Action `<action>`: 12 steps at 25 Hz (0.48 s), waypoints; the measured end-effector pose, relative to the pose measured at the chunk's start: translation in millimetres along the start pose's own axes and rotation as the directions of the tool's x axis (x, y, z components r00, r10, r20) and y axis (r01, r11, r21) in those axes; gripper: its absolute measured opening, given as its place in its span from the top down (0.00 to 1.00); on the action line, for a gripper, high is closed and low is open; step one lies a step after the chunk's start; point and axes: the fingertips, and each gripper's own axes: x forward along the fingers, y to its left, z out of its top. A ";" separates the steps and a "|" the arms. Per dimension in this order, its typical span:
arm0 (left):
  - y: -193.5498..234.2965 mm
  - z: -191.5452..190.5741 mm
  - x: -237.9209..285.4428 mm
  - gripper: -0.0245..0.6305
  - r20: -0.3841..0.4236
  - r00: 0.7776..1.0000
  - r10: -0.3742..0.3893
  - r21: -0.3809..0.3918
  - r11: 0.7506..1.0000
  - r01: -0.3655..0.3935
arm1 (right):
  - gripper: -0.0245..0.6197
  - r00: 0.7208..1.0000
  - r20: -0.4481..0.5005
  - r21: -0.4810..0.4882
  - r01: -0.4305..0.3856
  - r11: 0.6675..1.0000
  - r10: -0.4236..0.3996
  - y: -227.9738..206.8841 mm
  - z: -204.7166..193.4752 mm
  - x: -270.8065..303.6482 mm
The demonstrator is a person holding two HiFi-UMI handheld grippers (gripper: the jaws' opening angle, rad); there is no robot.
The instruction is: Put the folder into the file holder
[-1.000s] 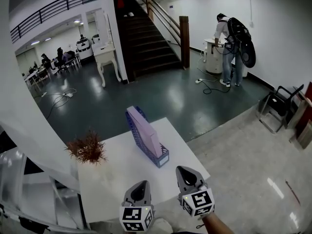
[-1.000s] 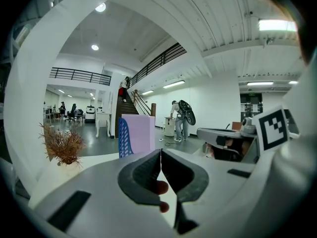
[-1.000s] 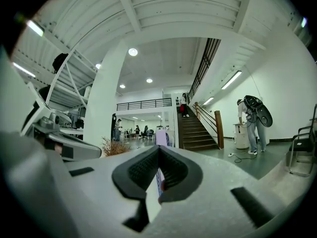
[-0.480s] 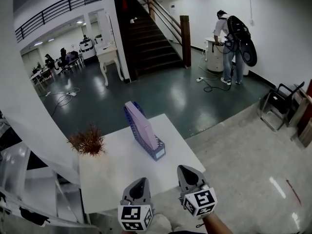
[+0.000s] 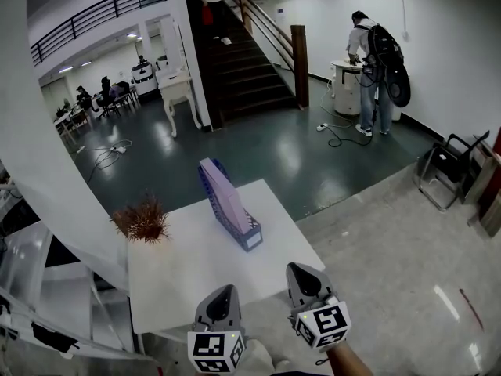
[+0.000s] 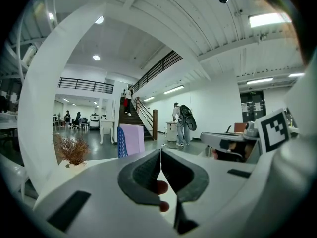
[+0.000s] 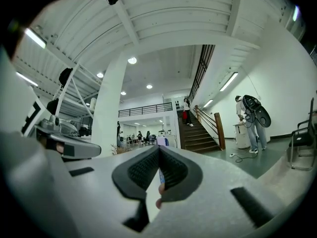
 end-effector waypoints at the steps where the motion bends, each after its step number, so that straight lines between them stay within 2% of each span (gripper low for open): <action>1: -2.1 1.5 -2.9 0.95 0.005 1.000 0.003 -0.001 1.000 -0.003 | 0.96 1.000 -0.003 -0.004 0.002 1.000 -0.002 -0.1 1.7 -3.2; 5: -10.6 3.9 -14.8 0.95 0.026 1.000 0.016 -0.002 1.000 -0.016 | 0.96 1.000 0.004 -0.002 0.008 1.000 -0.008 -0.4 4.8 -16.0; 12: -25.1 14.0 -31.3 0.95 0.017 0.999 0.045 -0.012 0.999 -0.045 | 0.96 1.000 0.018 0.020 0.012 1.000 -0.012 -4.8 9.5 -32.6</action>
